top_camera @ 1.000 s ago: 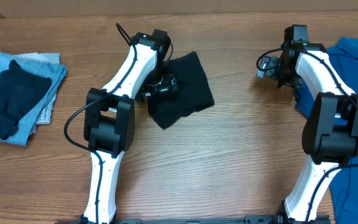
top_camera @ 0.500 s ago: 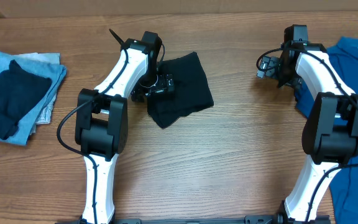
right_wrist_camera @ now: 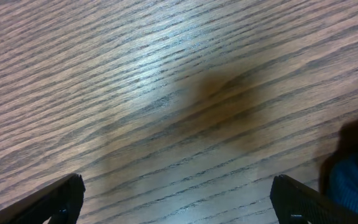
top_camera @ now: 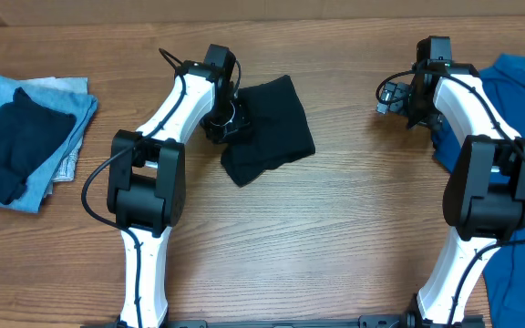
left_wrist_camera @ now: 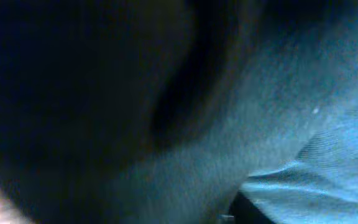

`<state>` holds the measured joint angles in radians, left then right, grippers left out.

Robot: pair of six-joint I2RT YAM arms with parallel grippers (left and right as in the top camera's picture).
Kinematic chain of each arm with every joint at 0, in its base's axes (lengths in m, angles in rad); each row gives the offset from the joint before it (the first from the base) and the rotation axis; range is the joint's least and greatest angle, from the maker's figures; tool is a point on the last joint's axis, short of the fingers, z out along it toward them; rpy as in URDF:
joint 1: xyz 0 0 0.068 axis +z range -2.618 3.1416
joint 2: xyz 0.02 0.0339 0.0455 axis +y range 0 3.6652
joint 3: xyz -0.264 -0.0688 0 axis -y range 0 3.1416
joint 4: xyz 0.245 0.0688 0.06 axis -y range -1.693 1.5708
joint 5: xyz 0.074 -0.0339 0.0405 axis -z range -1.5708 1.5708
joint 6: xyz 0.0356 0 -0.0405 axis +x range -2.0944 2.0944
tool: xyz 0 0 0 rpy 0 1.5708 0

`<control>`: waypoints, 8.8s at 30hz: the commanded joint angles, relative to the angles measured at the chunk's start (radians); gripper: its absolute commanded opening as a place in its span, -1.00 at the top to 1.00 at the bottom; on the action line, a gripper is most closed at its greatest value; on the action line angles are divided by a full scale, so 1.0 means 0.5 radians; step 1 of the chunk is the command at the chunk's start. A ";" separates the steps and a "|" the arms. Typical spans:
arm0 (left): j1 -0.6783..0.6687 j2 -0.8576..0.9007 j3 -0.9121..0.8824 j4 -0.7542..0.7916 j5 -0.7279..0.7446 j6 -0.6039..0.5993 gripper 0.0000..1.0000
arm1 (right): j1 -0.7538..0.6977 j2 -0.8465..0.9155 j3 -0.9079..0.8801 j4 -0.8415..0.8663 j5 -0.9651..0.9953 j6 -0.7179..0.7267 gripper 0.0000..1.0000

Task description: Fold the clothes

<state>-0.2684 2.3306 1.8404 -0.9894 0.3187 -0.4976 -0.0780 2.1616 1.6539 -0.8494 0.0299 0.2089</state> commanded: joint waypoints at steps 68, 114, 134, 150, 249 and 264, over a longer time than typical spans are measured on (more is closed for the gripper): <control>1.824 -0.661 0.307 0.437 0.480 0.067 0.92 | -0.004 -0.011 -0.009 0.008 0.013 0.002 -1.00; 1.874 -0.602 0.534 -0.373 -0.697 0.555 0.92 | -0.004 -0.011 -0.009 0.008 0.013 0.002 -1.00; 1.984 -0.128 0.513 -0.430 -1.105 0.585 0.92 | -0.004 -0.011 -0.009 0.008 0.013 0.002 -1.00; 1.853 -0.597 0.946 -0.549 -0.629 0.541 0.92 | -0.004 -0.011 -0.009 0.008 0.013 0.002 -1.00; 1.190 -0.708 0.936 -0.534 -0.382 0.472 -1.00 | 0.555 -4.318 -3.292 1.531 -0.049 -0.044 -1.00; 1.190 -0.708 0.936 -0.534 -0.382 0.472 -1.00 | 0.555 -4.318 -3.292 1.531 -0.049 -0.043 -1.00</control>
<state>0.3286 1.9770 2.3024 -1.2575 0.1238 -0.2550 0.2035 0.0135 0.0185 -0.0895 0.0067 0.1833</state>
